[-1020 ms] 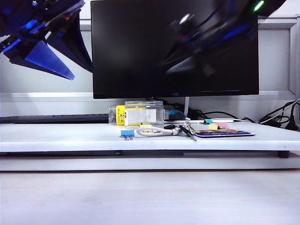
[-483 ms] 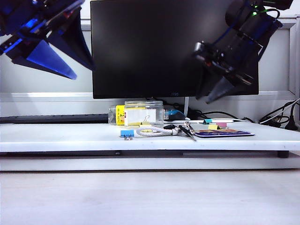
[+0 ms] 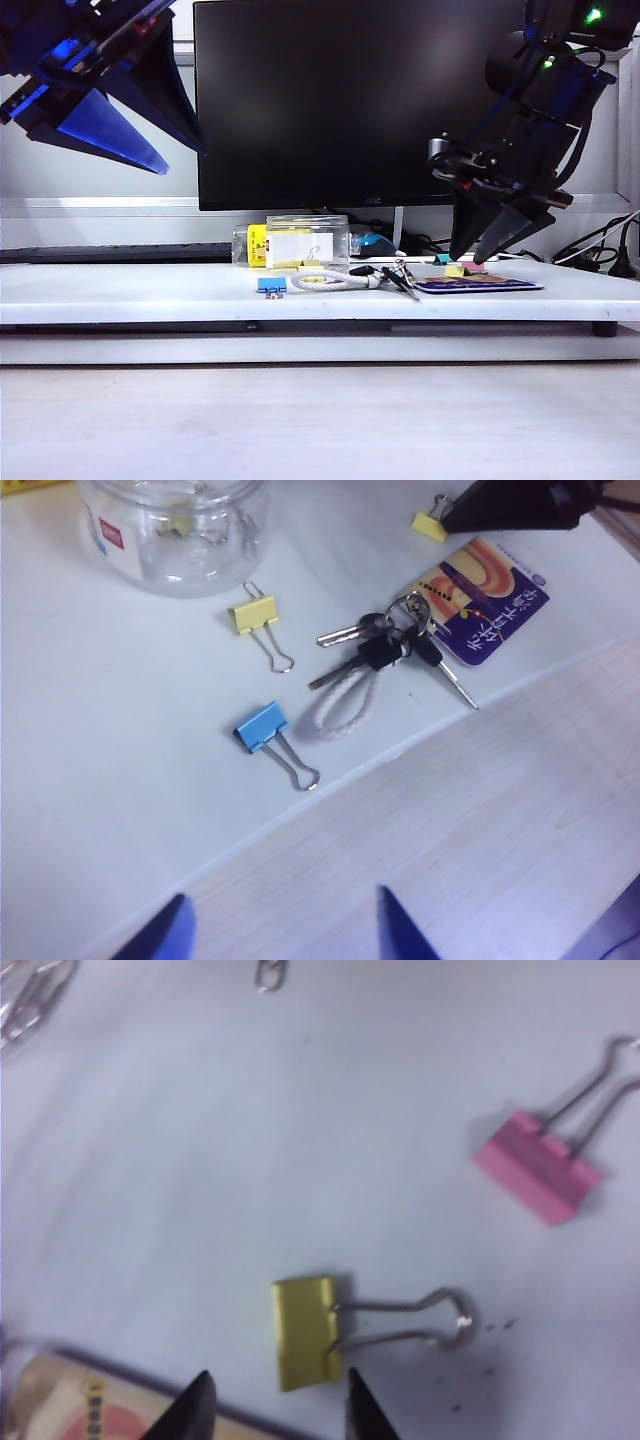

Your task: Pick up the clips with the largest number of clips of the same color on the table and place them in a round transparent plastic box.

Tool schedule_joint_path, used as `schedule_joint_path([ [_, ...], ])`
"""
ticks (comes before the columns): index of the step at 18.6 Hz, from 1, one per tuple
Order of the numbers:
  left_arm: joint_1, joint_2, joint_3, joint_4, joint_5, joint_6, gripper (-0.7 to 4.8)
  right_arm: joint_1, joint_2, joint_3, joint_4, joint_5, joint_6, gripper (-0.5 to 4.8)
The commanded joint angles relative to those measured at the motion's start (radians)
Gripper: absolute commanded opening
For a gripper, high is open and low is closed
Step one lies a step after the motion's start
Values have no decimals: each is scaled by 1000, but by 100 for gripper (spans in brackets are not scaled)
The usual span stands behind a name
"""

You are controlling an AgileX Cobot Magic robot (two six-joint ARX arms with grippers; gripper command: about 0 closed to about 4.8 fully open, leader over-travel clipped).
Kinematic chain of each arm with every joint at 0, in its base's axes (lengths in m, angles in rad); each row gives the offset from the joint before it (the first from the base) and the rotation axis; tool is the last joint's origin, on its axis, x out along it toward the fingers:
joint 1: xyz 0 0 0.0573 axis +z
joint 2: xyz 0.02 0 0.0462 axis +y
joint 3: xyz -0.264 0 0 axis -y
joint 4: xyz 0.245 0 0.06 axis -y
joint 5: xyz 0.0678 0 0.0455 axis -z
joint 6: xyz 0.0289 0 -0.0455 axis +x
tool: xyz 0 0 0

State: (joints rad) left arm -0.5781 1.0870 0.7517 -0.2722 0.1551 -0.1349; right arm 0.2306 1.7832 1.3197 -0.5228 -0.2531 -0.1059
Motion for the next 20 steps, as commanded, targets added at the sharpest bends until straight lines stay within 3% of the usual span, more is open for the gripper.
schedule_joint_path([
  [1,-10,-3,2,3,6,-16,247,0,-5,4,33,8,-7,167],
  [17,-16,-3,2,-4,6,-15,247,8,56,4,56,20,-52,163],
  [19,-16,-3,2,-4,6,-15,247,8,59,4,57,19,-52,103],
  [20,-16,-3,2,-4,6,-15,247,9,59,4,59,19,-52,103],
])
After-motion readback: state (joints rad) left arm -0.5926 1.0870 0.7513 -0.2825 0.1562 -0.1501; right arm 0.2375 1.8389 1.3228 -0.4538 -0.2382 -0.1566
